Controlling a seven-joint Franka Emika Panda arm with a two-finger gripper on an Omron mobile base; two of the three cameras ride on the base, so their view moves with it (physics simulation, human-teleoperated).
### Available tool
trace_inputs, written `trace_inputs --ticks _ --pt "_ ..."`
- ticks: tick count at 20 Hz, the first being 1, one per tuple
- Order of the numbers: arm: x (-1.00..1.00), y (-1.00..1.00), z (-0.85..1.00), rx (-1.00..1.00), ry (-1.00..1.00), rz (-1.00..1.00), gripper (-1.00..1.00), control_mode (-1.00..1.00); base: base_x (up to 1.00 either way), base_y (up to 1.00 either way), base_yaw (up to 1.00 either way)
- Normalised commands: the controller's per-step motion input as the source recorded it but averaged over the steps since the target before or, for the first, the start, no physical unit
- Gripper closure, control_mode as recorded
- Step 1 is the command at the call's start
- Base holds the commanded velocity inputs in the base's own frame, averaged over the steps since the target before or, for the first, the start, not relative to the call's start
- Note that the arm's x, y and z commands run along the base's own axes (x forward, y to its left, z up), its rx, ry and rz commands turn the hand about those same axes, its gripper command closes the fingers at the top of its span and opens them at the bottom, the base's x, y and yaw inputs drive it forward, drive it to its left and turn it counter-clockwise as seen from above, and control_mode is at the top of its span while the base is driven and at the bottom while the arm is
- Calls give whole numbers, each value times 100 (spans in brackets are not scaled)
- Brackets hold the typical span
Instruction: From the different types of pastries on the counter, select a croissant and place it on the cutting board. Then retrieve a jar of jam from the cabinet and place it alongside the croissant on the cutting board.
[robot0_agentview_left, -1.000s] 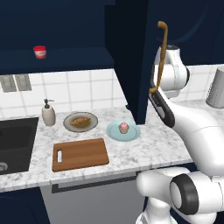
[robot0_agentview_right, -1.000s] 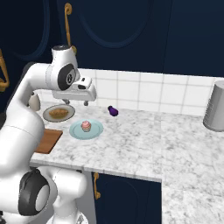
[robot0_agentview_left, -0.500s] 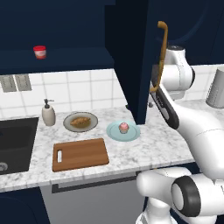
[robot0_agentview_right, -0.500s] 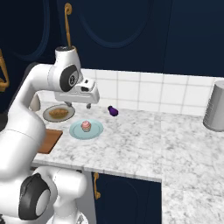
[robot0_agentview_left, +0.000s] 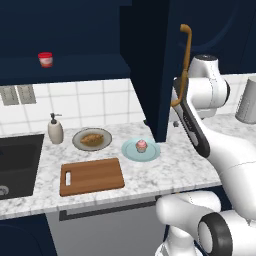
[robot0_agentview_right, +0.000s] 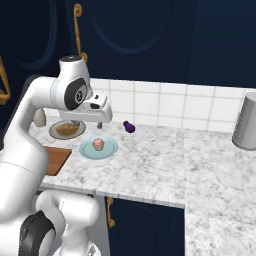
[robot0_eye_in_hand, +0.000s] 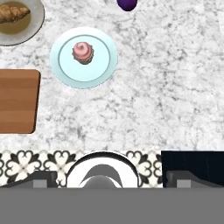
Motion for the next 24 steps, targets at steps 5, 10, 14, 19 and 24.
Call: trace_inputs --ticks 5,10,14,19,24 --pt "0 0 0 0 0 0 -100 -100 0 0 0" --pt "0 0 0 0 1 0 -100 -100 0 0 0" --pt "0 0 0 0 0 0 -100 100 -3 0 0" --pt "0 0 0 0 0 0 -100 100 -100 0 -1" --pt "0 0 0 0 0 0 -100 100 -96 40 0"
